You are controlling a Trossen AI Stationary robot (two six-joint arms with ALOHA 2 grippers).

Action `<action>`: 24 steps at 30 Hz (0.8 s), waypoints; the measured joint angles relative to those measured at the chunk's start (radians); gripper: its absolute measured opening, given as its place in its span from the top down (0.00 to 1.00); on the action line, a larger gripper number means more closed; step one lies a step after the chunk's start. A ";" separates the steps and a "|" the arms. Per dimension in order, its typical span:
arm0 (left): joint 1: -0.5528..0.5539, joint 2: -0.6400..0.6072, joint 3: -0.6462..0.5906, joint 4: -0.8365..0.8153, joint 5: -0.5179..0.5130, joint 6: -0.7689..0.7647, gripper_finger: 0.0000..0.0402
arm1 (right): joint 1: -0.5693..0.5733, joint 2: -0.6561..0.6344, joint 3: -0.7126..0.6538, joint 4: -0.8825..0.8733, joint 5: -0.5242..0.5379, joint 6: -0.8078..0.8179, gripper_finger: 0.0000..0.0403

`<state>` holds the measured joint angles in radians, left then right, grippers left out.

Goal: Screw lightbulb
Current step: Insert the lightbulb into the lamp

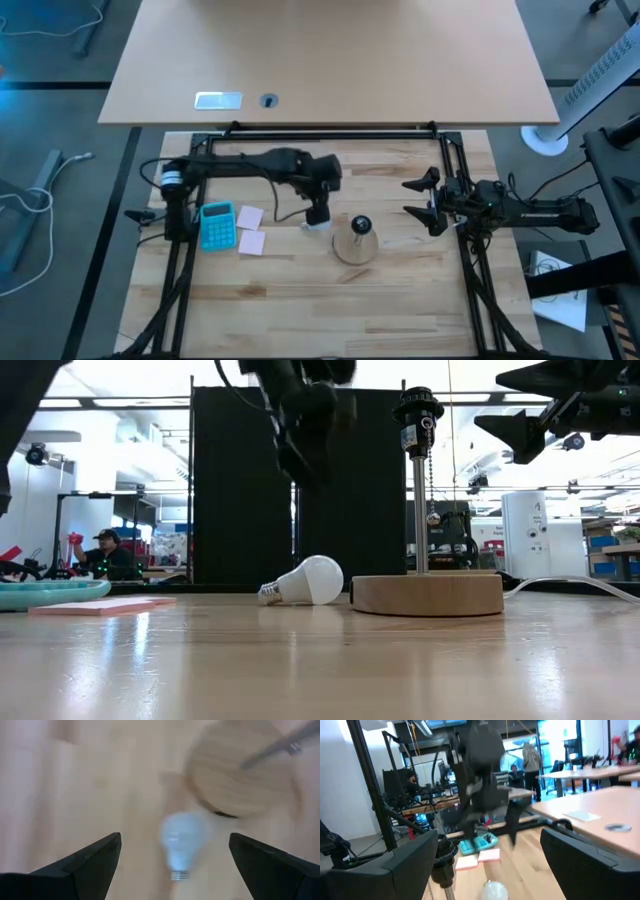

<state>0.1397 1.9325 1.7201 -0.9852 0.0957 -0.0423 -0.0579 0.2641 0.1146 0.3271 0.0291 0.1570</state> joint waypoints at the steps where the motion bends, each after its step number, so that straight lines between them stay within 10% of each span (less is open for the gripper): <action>1: 0.001 0.026 -0.002 -0.006 0.066 0.006 0.10 | 0.000 0.001 0.000 0.004 0.000 -0.030 0.14; 5: -0.009 0.108 -0.003 -0.035 0.105 -0.003 0.10 | 0.000 0.004 0.001 0.006 -0.001 -0.094 0.14; 12: -0.073 0.098 -0.021 0.047 -0.236 0.033 0.10 | 0.000 0.007 0.001 0.010 -0.002 -0.012 0.14; 24: -0.073 0.082 -0.158 0.153 -0.172 -0.045 0.10 | 0.000 0.008 0.001 -0.001 -0.002 0.045 0.14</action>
<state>0.0662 2.0144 1.5619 -0.8320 -0.0765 -0.0869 -0.0582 0.2718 0.1154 0.3260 0.0269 0.2016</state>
